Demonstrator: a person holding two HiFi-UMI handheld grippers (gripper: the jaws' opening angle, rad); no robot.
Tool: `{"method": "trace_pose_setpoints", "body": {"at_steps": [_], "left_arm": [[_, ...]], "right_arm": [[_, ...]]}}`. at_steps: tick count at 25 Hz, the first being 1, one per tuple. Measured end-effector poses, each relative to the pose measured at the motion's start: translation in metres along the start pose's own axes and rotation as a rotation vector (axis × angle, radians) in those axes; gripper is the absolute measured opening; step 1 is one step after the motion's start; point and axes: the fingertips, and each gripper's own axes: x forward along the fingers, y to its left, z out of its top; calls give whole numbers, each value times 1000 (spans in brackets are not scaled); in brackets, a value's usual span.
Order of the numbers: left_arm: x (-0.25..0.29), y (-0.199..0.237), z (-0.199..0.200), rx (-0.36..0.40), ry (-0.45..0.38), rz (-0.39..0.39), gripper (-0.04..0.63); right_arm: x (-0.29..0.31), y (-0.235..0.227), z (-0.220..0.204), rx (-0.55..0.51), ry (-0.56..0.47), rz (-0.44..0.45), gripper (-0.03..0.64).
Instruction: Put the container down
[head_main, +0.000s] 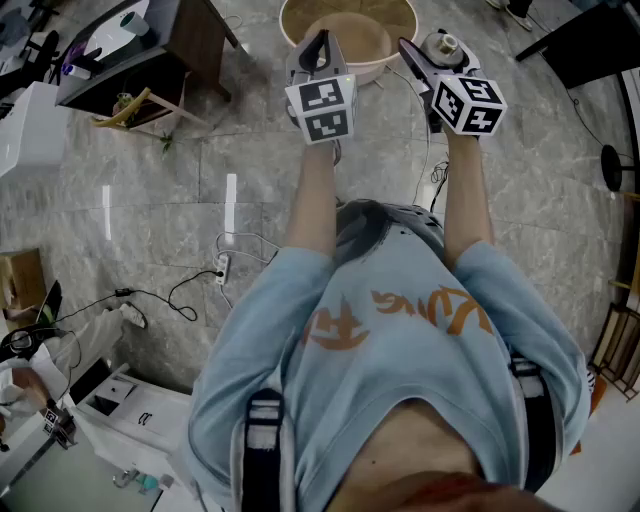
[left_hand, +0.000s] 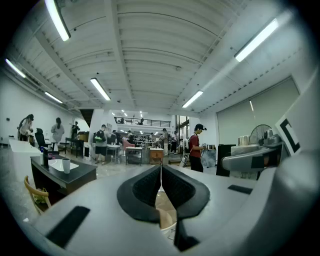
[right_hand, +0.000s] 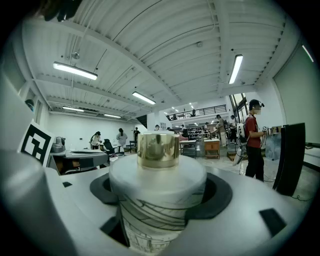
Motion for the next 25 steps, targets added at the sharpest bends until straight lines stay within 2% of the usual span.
{"method": "trace_pose_setpoints", "body": {"at_steps": [10,17,20,25], "left_arm": [[1,26,-12,-24,13,7,32],[-6,54,-23,-88,30,50,32],[-5,57,-28,-120,40,71,32],[14,56,-31,-130,57,48,31]], "right_arm": [[10,5,-12,56,12,-25,360],[1,15,-23,66,39,-21,360],[-8,4,-24,71,47,-29,360],[-4,-13,-17,85,41,-49,360]]}}
